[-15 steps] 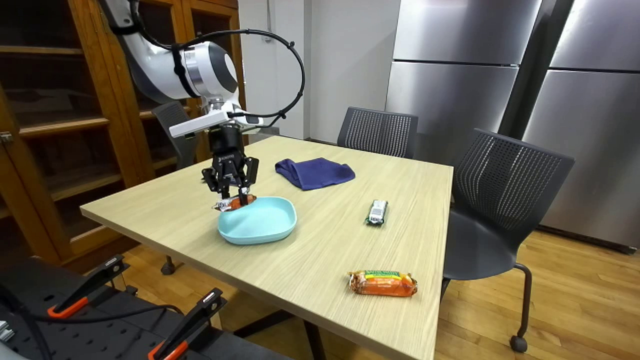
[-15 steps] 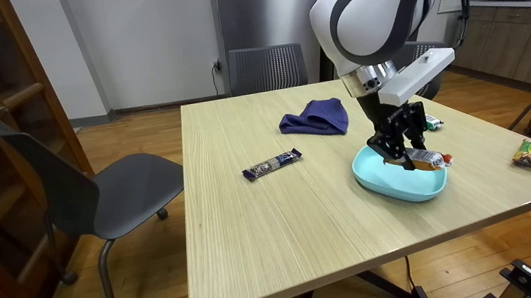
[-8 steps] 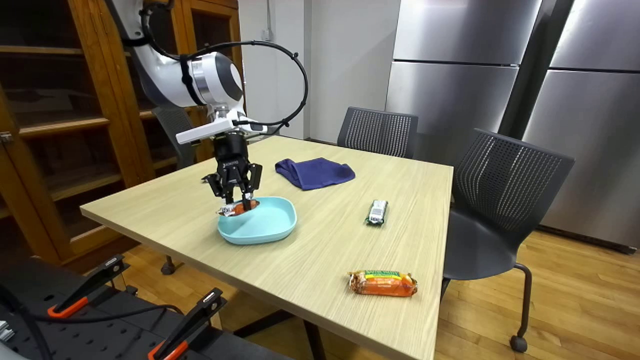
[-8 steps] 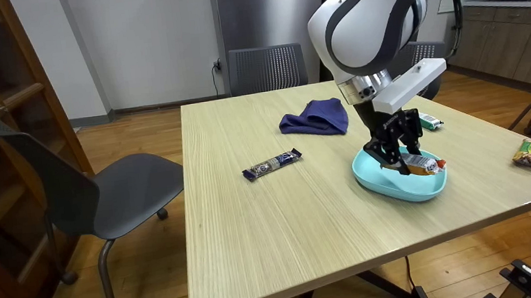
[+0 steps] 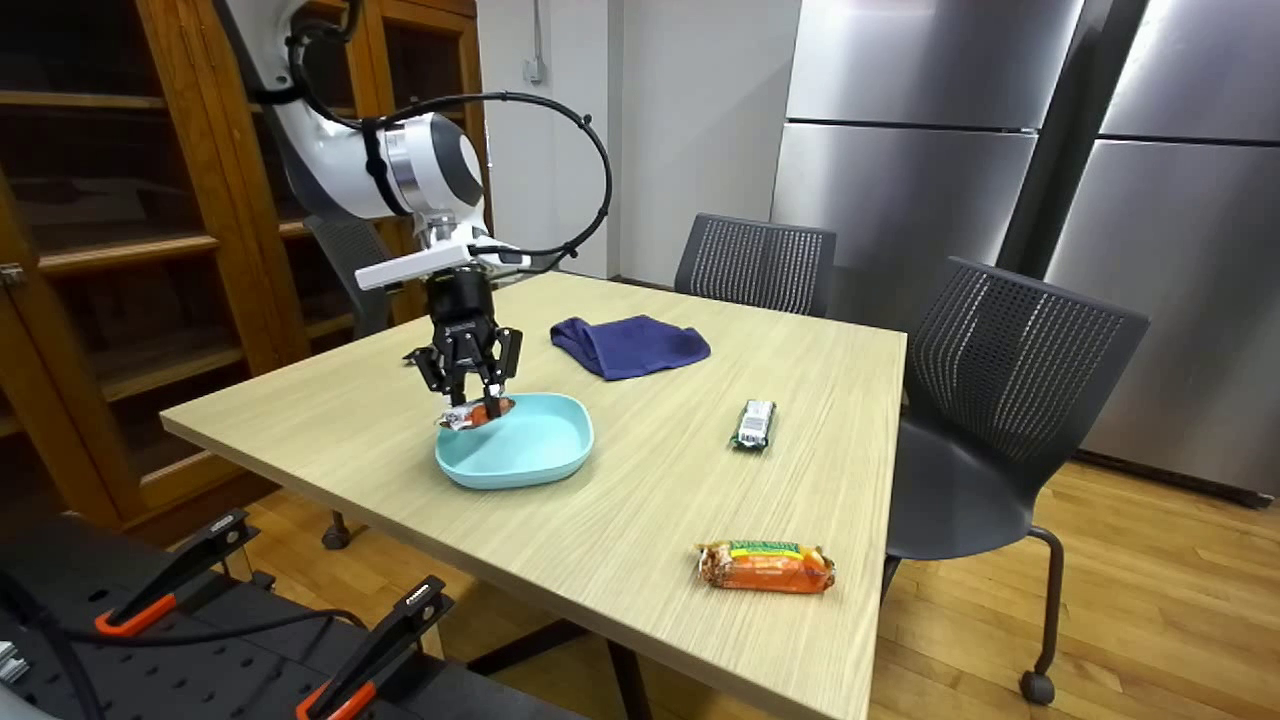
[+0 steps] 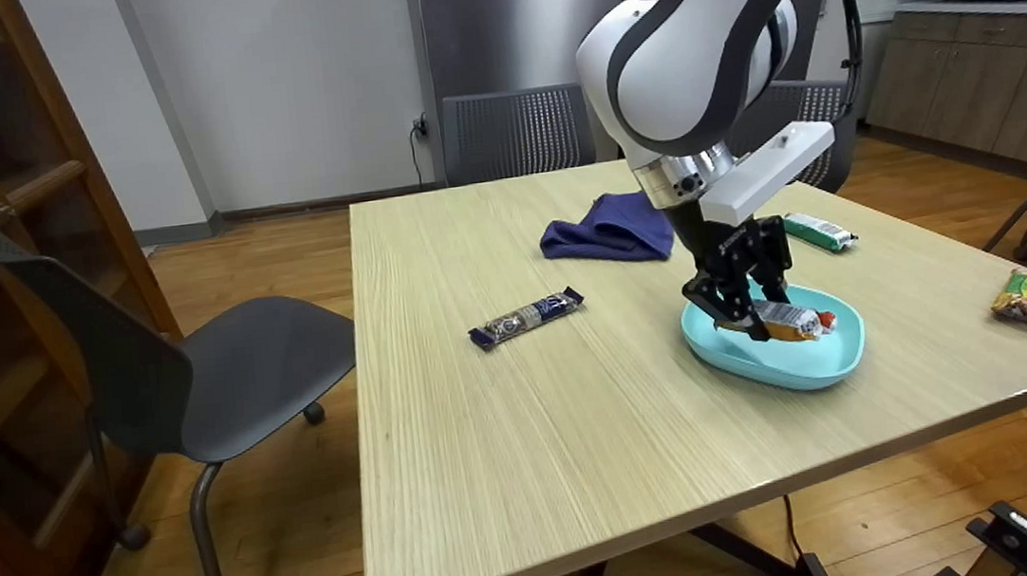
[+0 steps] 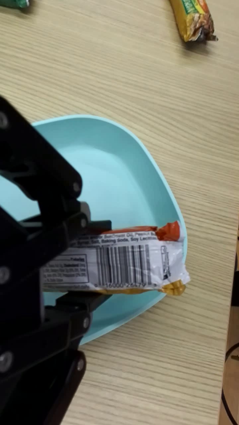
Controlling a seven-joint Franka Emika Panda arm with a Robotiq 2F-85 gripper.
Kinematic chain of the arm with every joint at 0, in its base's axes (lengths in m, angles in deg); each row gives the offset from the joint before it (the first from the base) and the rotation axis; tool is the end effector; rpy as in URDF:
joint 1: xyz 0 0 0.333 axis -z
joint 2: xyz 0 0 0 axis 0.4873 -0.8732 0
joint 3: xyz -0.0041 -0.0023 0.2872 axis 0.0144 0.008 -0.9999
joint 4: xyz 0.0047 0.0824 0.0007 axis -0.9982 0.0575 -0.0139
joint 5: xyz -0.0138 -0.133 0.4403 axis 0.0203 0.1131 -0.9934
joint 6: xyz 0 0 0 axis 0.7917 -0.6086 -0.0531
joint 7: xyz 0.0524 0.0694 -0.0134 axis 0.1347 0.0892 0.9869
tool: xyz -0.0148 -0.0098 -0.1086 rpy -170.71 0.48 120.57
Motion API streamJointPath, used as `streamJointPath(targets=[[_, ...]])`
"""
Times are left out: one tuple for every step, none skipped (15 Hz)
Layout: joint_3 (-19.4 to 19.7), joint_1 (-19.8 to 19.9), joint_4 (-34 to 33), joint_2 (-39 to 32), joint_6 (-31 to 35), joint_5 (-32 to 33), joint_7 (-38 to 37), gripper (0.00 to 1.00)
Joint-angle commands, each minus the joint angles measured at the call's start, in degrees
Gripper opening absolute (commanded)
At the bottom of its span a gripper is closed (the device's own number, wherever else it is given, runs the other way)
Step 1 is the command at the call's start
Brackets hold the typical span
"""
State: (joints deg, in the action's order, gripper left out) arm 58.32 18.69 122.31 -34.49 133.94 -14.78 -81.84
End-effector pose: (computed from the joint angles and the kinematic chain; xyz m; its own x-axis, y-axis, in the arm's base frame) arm 0.5444 0.0740 0.0392 0.8816 0.0803 -0.4651 0.2412 -0.9237 0.2977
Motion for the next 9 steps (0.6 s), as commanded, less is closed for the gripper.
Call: streamJointPath(targets=[[-0.34,-0.08,-1.45,-0.96,-2.06,-0.23,1.9,0.17],[-0.49,0.15,-1.69,-1.18,-2.67,-0.83,2.3,0.62],[-0.44,0.2,-1.64,-1.08,-2.71,-0.89,2.26,0.69],[-0.45,0.27,-1.59,-0.97,-2.71,-0.99,2.35,0.76],[-0.51,0.41,-1.47,-0.55,-2.85,-1.27,2.46,0.82],[-0.61,0.5,-1.01,0.31,-2.91,-1.43,2.65,0.9],[-0.7,0.56,-0.54,1.13,-2.79,-1.58,2.76,0.97],[-0.91,0.72,-0.38,1.83,-2.8,-2.16,2.84,1.0],[-1.18,0.92,-0.42,2.29,-2.75,-2.89,3.15,1.0]])
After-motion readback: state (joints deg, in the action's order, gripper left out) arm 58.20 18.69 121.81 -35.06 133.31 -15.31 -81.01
